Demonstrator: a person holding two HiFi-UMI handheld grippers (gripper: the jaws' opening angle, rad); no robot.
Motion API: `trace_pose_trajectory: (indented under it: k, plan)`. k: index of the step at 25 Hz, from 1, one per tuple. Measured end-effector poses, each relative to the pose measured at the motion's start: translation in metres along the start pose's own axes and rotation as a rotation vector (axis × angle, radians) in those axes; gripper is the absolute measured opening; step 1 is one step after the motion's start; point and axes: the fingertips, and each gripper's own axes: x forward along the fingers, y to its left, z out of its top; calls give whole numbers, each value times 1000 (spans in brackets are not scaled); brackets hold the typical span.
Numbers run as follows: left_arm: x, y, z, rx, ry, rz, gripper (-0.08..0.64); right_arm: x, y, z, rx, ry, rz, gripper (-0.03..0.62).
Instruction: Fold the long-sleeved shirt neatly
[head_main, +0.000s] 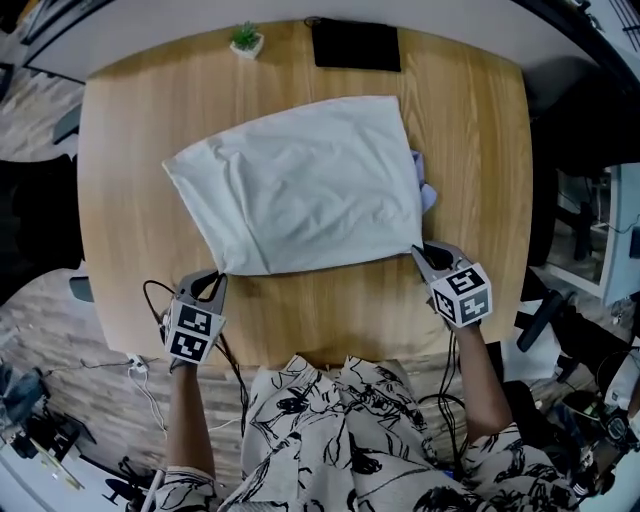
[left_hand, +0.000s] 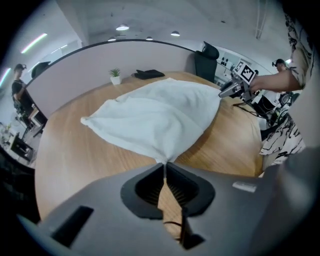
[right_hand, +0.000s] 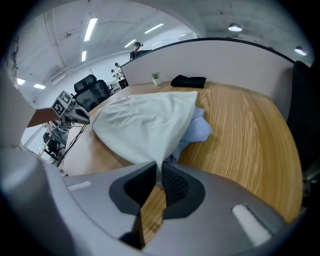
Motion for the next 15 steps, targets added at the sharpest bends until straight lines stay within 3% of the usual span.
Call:
trace_pose_trajectory:
  k: [4, 7, 9, 12, 13, 14, 15]
  plan:
    - [-28, 17, -13, -99, 15, 50, 21, -18, -5, 0, 3, -15, -34, 35]
    - [-28, 34, -44, -204, 73, 70, 21, -14, -6, -9, 26, 4, -46, 35]
    - [-18, 42, -58, -287, 75, 66, 23, -7, -2, -17, 43, 23, -35, 35]
    - [-8, 36, -62, -324, 49, 27, 35, -1, 5, -23, 28, 42, -32, 43]
    - [-9, 31, -61, -323, 42, 9, 79, -2, 8, -23, 21, 45, -27, 59]
    - [-15, 27, -58, -320, 27, -6, 163, -4, 11, -21, 14, 41, -20, 100]
    - [-24, 22, -51, -315, -2, -16, 198, -7, 13, -18, 6, 28, -14, 152]
